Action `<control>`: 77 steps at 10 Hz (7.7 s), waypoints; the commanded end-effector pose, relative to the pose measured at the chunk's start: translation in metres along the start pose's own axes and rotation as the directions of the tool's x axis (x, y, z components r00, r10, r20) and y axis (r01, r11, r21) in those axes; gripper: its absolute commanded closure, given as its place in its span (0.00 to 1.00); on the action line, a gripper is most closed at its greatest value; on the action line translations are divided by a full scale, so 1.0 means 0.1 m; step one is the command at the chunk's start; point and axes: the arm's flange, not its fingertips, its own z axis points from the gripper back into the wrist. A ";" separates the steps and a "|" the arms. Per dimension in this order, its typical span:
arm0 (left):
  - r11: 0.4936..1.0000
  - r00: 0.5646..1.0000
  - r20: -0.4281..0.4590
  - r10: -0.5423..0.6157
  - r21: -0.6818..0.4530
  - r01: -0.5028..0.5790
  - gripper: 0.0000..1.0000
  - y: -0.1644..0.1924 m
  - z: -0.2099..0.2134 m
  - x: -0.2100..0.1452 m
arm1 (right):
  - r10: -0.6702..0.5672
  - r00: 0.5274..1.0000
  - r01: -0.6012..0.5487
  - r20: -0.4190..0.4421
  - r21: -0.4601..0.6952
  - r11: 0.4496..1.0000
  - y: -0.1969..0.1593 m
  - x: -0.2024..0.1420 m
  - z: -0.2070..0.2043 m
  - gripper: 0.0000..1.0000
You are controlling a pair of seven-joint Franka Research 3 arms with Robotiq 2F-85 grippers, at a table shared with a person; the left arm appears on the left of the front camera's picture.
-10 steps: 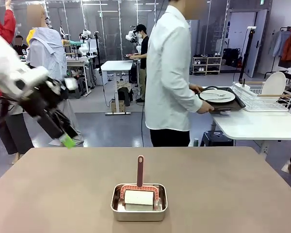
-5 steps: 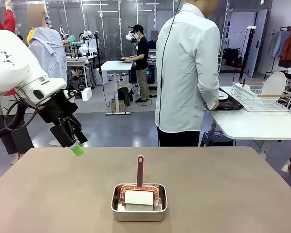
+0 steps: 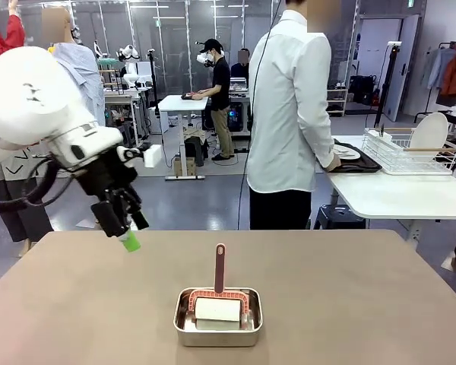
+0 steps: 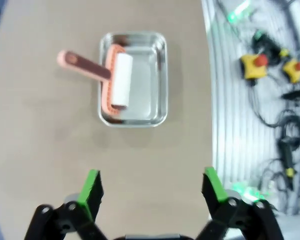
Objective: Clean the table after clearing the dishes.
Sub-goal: When the right (or left) Handle tray is removed, use the right hand (or left hand) to clean the right (or left) side of the table with the Lint Roller.
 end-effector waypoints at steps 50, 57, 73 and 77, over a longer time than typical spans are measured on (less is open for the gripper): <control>0.603 0.576 0.339 0.744 0.032 -0.797 1.00 0.85 0.06 -0.92 | -0.006 1.000 0.006 -0.001 0.007 1.000 0.03 0.00 0.01 0.00; 0.441 0.385 0.370 0.846 -0.078 -0.894 1.00 0.76 -0.13 -1.66 | -0.006 1.000 0.006 -0.001 0.007 1.000 0.03 0.00 0.01 0.00; 0.059 -0.002 0.122 0.993 -0.498 -0.865 0.79 1.30 -1.05 -2.59 | -0.006 1.000 0.006 -0.001 0.007 1.000 0.03 0.00 0.01 0.00; 0.115 0.031 0.183 0.983 -0.467 -0.877 0.79 1.33 -1.12 -3.01 | -0.006 1.000 0.006 -0.001 0.007 1.000 0.03 0.00 0.01 0.00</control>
